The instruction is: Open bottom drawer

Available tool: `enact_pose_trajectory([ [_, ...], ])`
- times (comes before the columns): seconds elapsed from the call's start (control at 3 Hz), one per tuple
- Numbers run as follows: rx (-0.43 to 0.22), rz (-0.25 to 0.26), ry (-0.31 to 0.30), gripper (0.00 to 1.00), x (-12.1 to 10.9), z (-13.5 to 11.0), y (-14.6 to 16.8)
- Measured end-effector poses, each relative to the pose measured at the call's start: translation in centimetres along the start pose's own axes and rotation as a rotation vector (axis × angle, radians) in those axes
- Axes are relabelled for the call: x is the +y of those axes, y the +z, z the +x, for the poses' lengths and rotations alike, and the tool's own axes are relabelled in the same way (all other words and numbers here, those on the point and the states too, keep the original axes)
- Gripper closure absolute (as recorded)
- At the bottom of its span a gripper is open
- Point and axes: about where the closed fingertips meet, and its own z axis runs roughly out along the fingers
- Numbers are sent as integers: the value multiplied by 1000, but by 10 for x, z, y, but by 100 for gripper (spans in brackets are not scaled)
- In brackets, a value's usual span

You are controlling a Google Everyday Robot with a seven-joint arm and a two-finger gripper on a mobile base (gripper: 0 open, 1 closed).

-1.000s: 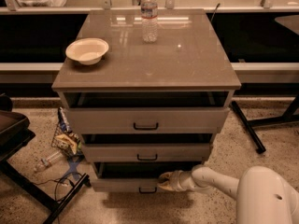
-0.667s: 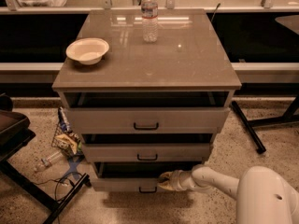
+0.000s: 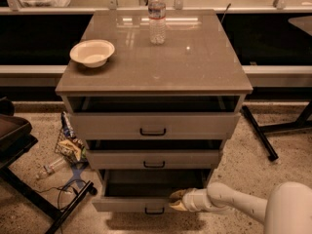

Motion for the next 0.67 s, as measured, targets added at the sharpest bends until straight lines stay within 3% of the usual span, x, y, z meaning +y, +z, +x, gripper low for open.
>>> enact_pose_trajectory([
  [0.67, 12, -30, 22, 100, 13, 12, 0],
])
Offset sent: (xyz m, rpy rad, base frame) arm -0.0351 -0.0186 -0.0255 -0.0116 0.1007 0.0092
